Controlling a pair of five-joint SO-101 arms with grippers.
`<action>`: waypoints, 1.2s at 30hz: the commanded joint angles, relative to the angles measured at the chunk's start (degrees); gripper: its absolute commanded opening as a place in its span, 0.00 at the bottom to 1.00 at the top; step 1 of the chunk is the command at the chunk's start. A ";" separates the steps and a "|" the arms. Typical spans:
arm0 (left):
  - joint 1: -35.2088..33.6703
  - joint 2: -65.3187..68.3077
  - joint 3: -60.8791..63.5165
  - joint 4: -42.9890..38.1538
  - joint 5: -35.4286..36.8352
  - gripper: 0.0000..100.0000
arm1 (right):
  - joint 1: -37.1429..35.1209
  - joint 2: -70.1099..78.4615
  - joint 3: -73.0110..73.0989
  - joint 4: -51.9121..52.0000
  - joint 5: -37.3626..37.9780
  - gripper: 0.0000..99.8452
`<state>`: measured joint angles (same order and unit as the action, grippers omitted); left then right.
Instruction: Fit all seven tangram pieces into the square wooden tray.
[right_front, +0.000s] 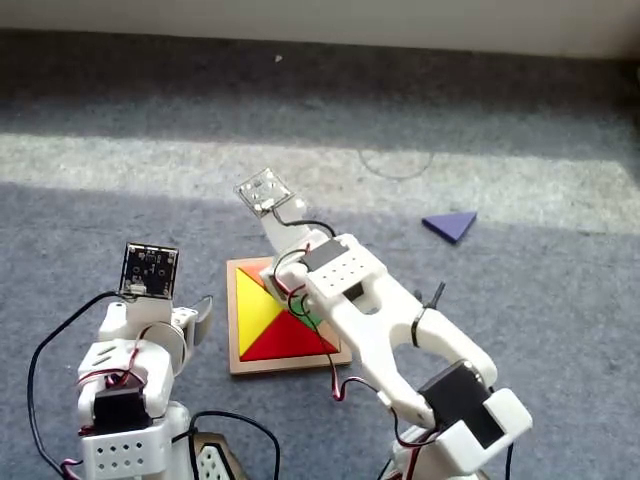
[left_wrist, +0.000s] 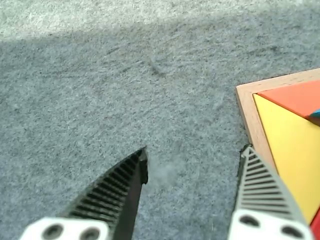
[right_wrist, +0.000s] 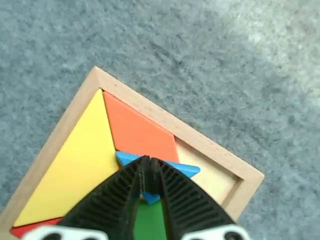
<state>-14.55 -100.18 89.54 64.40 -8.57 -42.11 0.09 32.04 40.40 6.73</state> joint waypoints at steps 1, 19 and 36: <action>0.84 -0.66 -0.31 -0.26 -0.44 0.29 | -2.24 -2.33 -1.36 0.66 0.09 0.00; 0.84 -0.66 -0.31 -0.26 -0.44 0.29 | -2.77 -2.59 -1.80 8.22 -5.19 0.00; 0.84 -0.66 -0.31 -0.26 -0.44 0.29 | 5.67 -14.99 -1.36 7.43 -5.10 0.00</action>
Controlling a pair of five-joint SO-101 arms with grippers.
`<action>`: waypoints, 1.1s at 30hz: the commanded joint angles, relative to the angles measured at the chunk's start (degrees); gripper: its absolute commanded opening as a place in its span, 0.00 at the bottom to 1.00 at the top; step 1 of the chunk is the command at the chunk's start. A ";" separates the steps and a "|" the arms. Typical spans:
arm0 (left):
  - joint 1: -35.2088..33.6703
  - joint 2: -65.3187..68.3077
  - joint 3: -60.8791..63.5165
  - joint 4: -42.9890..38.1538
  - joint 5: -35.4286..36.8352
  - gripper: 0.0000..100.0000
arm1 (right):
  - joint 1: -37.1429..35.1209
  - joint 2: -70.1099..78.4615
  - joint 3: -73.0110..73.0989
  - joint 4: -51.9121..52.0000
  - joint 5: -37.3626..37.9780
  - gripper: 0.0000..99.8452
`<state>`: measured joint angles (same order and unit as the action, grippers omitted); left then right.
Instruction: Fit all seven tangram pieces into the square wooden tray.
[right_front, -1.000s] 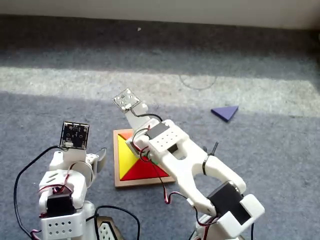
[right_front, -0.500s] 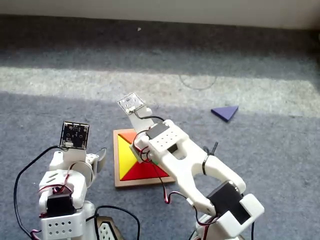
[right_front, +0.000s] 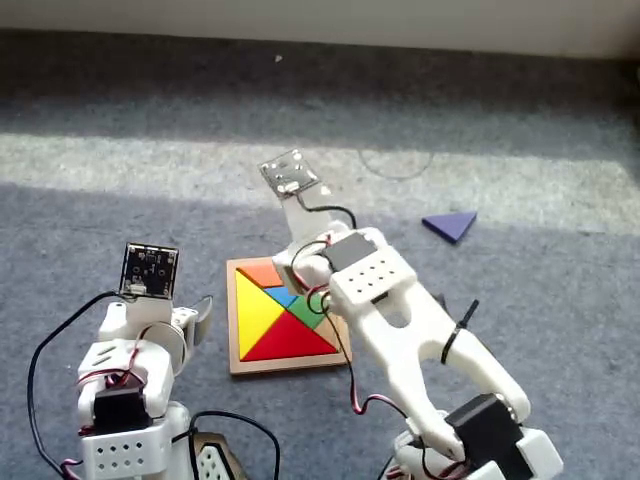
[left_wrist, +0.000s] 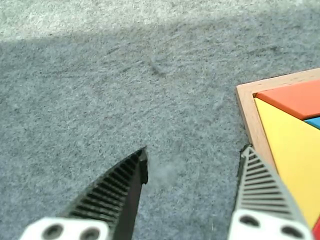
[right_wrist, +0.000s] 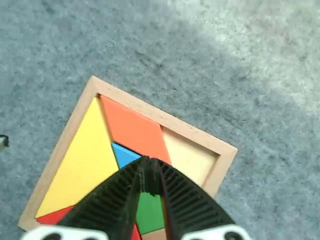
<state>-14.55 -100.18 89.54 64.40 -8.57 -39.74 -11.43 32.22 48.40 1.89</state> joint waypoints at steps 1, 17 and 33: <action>0.84 -0.66 -0.31 -0.26 -0.44 0.29 | 3.30 -2.59 -1.45 -2.33 -0.26 0.00; 0.84 -0.66 -0.31 -0.26 -0.44 0.29 | -4.62 15.16 -1.71 -11.82 -0.26 0.00; 0.84 -0.66 -0.31 -0.26 -0.44 0.29 | 6.73 -8.84 -1.54 0.04 -0.35 0.00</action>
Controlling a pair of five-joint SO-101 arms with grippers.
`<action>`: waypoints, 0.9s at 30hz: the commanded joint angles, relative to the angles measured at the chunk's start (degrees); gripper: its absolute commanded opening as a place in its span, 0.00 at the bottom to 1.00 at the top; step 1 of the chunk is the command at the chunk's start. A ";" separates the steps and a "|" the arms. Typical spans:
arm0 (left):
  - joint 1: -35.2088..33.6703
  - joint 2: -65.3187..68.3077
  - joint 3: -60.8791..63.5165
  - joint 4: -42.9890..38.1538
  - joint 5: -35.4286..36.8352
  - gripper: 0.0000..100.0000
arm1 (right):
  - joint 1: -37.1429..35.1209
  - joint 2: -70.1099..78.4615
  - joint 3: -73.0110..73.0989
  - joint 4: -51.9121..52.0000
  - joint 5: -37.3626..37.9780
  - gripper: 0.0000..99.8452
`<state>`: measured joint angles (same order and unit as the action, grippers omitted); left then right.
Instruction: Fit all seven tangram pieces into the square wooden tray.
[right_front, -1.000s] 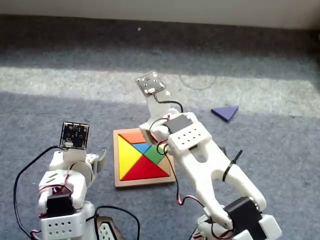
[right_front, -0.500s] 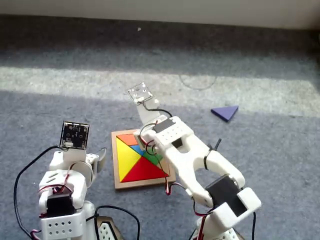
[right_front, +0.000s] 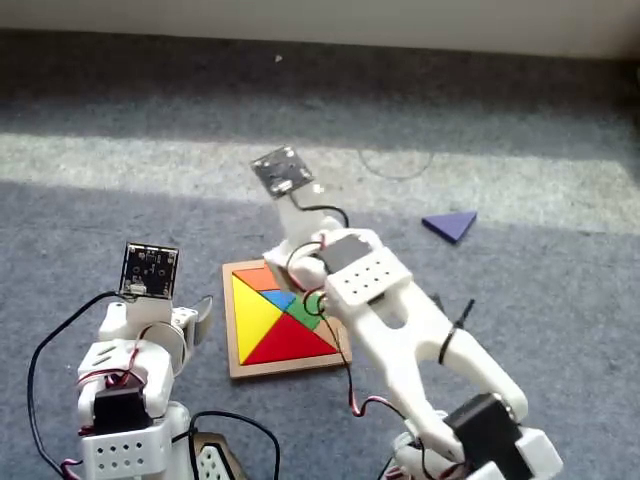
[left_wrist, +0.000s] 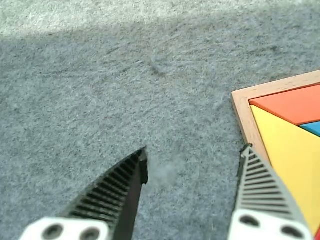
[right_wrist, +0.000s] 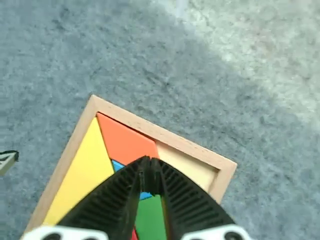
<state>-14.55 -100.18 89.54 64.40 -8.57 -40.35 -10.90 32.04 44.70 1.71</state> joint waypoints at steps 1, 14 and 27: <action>0.84 -0.66 -0.31 -0.26 -0.44 0.29 | 9.71 -10.59 -1.36 4.00 -0.44 0.00; 0.84 -0.66 -0.31 -0.26 -0.44 0.29 | 28.79 2.33 -10.95 6.20 -15.21 0.01; 0.84 -0.66 -0.31 -0.26 -0.44 0.29 | 35.74 25.19 -36.35 15.16 -51.60 0.01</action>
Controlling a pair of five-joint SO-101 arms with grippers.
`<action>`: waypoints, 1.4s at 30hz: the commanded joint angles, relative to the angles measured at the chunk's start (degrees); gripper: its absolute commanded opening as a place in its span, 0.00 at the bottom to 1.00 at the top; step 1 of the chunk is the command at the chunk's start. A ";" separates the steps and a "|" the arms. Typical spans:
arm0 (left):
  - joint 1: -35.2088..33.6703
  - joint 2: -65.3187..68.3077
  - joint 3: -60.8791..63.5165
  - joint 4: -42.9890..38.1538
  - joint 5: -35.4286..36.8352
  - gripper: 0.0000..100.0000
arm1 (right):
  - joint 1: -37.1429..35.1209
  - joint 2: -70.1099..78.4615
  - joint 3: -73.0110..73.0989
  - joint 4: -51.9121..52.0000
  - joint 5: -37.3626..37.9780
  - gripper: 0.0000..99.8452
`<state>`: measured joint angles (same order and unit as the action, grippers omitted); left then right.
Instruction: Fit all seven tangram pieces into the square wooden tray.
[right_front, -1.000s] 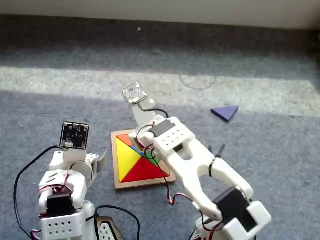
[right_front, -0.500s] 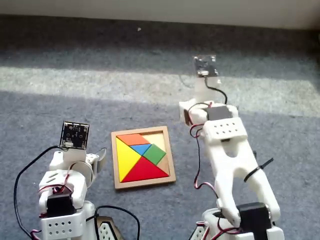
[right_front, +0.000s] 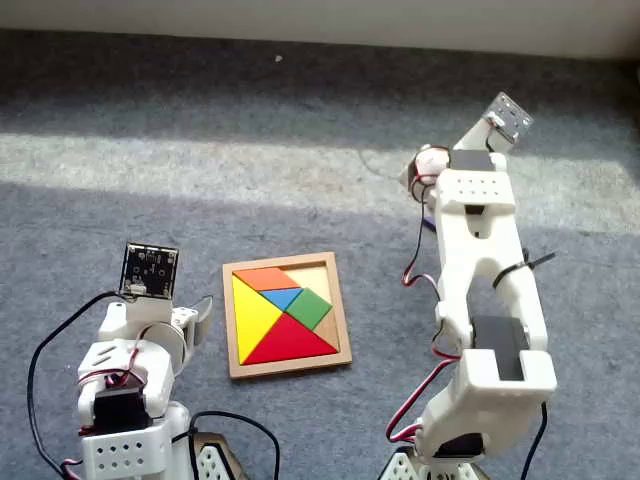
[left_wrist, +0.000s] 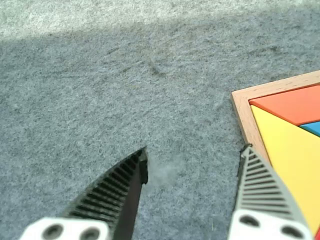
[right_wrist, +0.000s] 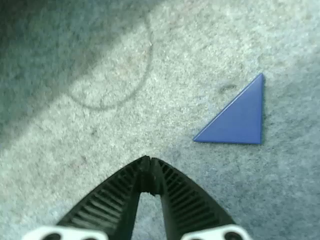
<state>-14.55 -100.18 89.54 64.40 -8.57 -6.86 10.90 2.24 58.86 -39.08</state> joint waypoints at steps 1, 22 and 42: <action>0.84 -0.66 -0.31 -0.26 -0.44 0.29 | 2.42 4.44 -7.16 1.10 -11.96 0.01; 0.84 -0.66 -0.31 -0.26 -0.44 0.29 | 3.91 12.35 -15.69 7.96 -21.71 0.33; 0.84 -0.66 -0.31 -0.18 -0.44 0.29 | 6.99 43.65 -59.21 28.62 -21.98 0.33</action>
<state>-14.55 -100.18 89.54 64.40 -8.57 -0.70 52.75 -48.31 83.91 -60.44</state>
